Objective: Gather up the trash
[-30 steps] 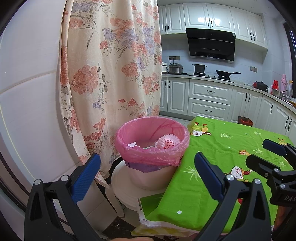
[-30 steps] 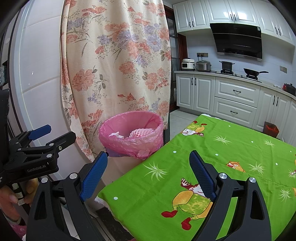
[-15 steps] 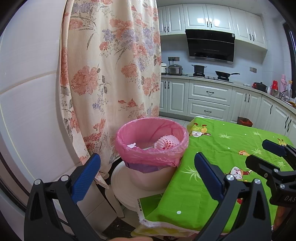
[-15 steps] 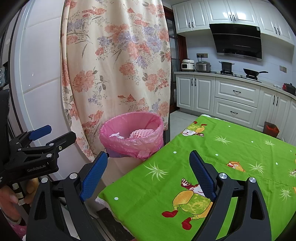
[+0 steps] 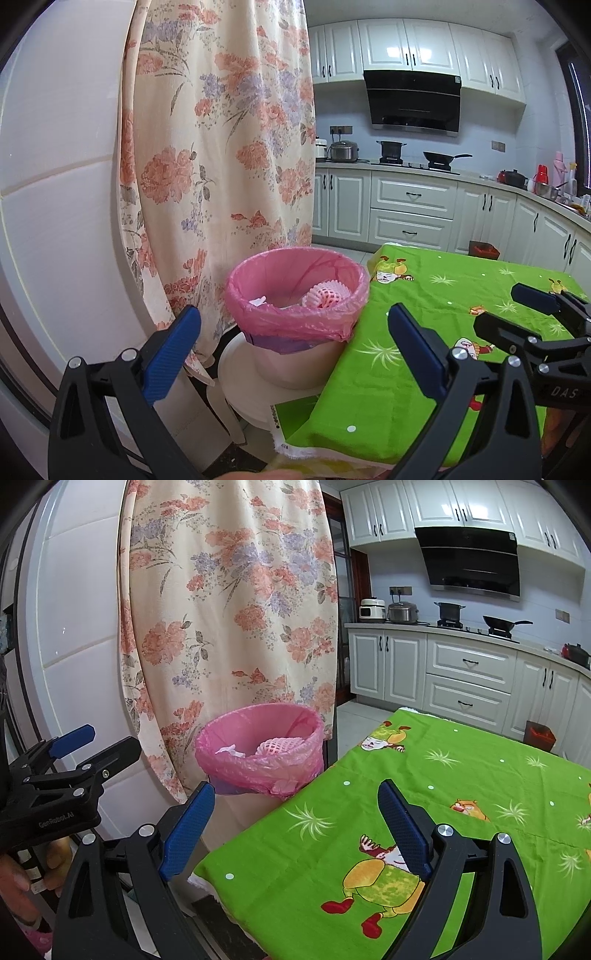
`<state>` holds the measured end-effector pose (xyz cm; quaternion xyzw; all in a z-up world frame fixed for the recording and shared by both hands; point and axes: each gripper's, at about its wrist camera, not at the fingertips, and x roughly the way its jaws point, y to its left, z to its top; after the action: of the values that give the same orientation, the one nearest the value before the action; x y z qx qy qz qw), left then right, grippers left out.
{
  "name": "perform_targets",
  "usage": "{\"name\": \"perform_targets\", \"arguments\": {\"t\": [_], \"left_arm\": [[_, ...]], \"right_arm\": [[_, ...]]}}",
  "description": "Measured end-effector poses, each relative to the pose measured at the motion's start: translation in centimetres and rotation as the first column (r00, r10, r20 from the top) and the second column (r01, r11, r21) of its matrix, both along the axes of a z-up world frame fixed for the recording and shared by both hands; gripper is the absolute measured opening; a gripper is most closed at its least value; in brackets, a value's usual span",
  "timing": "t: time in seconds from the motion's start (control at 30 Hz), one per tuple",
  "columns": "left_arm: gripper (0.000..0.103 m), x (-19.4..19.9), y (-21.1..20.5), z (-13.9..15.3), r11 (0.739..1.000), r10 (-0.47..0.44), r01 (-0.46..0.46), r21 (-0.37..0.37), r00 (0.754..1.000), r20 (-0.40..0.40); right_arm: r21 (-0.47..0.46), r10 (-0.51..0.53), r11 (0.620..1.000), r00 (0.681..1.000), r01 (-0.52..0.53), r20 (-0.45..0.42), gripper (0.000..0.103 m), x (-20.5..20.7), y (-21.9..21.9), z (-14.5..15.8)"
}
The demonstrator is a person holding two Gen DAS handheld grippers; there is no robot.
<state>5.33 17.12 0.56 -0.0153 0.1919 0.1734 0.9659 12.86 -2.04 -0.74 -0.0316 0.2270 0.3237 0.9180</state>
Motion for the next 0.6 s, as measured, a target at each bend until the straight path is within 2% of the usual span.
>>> {"name": "perform_targets", "arguments": {"t": [0.6], "left_arm": [[0.098, -0.24, 0.08, -0.38, 0.999, 0.019, -0.019, 0.031, 1.0, 0.007]], "right_arm": [[-0.014, 0.003, 1.0, 1.0, -0.003, 0.017, 0.084, -0.08, 0.18, -0.35]]}}
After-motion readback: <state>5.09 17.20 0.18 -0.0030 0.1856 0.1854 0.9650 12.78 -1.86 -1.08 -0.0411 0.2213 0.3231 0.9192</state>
